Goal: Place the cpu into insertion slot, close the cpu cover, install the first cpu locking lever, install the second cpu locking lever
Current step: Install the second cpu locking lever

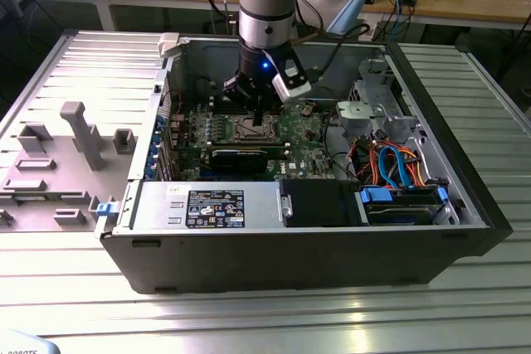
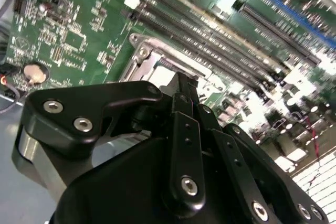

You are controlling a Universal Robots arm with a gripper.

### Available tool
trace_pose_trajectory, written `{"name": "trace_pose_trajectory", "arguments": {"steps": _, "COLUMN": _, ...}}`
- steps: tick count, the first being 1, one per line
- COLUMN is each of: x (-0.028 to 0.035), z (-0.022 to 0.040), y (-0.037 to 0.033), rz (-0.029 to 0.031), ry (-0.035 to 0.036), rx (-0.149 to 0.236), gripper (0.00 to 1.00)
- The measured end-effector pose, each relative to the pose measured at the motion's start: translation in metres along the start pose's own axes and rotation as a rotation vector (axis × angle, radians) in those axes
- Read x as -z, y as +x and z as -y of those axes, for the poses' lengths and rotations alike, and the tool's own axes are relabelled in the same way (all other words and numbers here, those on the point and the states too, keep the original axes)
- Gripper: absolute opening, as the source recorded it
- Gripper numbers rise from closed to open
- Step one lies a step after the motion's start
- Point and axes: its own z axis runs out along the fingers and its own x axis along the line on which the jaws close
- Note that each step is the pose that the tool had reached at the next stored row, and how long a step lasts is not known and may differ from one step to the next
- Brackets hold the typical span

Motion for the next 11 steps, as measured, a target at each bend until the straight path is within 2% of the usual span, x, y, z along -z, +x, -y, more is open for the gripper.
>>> {"name": "trace_pose_trajectory", "arguments": {"steps": 2, "x": 0.0002, "z": 0.0056, "y": 0.0001, "rz": -0.0040, "ry": -0.0004, "rx": 0.000, "gripper": 0.11}}
{"name": "trace_pose_trajectory", "arguments": {"steps": 3, "x": 0.0002, "z": 0.0069, "y": 0.0002, "rz": -0.0046, "ry": -0.0006, "rx": 0.000, "gripper": 0.11}}
{"name": "trace_pose_trajectory", "arguments": {"steps": 5, "x": -0.0001, "z": 0.0075, "y": 0.0011, "rz": -0.0097, "ry": -0.0008, "rx": -0.001, "gripper": 0.11}}
{"name": "trace_pose_trajectory", "arguments": {"steps": 6, "x": -0.0006, "z": 0.0076, "y": 0.0034, "rz": -0.0147, "ry": -0.0020, "rx": -0.001, "gripper": 0.11}}
{"name": "trace_pose_trajectory", "arguments": {"steps": 8, "x": -0.0015, "z": 0.0084, "y": 0.0071, "rz": -0.0196, "ry": -0.0022, "rx": 0.000, "gripper": 0.11}}
{"name": "trace_pose_trajectory", "arguments": {"steps": 11, "x": -0.0037, "z": 0.0091, "y": 0.0138, "rz": -0.0230, "ry": -0.0039, "rx": -0.001, "gripper": 0.11}}
